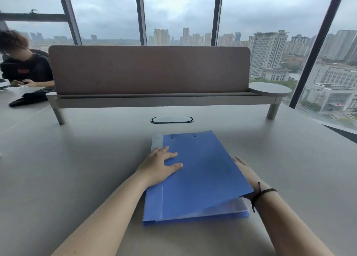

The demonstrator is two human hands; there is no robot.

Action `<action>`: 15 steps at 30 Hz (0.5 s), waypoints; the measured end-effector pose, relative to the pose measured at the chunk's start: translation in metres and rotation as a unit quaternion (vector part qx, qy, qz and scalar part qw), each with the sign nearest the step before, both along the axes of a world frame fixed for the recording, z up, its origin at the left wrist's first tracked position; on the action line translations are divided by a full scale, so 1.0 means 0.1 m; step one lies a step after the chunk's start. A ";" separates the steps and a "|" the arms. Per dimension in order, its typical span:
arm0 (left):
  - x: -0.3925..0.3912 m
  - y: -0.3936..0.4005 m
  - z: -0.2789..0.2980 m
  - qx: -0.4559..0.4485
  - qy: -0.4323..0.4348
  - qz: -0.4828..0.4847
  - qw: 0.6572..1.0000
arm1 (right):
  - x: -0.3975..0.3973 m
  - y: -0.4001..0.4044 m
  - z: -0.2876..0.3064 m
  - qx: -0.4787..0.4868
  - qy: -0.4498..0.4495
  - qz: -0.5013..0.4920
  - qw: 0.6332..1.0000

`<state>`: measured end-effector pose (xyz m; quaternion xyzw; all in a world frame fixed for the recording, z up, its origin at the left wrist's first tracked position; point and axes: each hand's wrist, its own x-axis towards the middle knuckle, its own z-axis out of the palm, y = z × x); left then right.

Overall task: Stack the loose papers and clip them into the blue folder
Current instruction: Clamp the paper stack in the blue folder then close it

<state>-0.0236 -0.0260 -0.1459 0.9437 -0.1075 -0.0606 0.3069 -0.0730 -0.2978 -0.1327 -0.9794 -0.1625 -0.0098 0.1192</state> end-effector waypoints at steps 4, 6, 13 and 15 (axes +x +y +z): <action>-0.02 0.05 -0.04 -0.012 -0.021 0.000 1.000 | 0.12 -0.18 0.31 -0.023 -0.092 -0.135 0.986; -0.02 0.03 -0.06 -0.011 -0.035 0.006 0.999 | 0.14 -0.12 0.50 0.031 -0.146 -0.177 0.973; -0.06 0.02 -0.10 -0.068 -0.089 0.060 0.992 | -0.03 0.96 0.28 -0.019 -0.002 -0.056 0.998; -0.07 0.05 -0.10 -0.106 -0.093 0.090 0.986 | -0.02 1.12 -0.06 -0.044 0.056 -0.071 0.995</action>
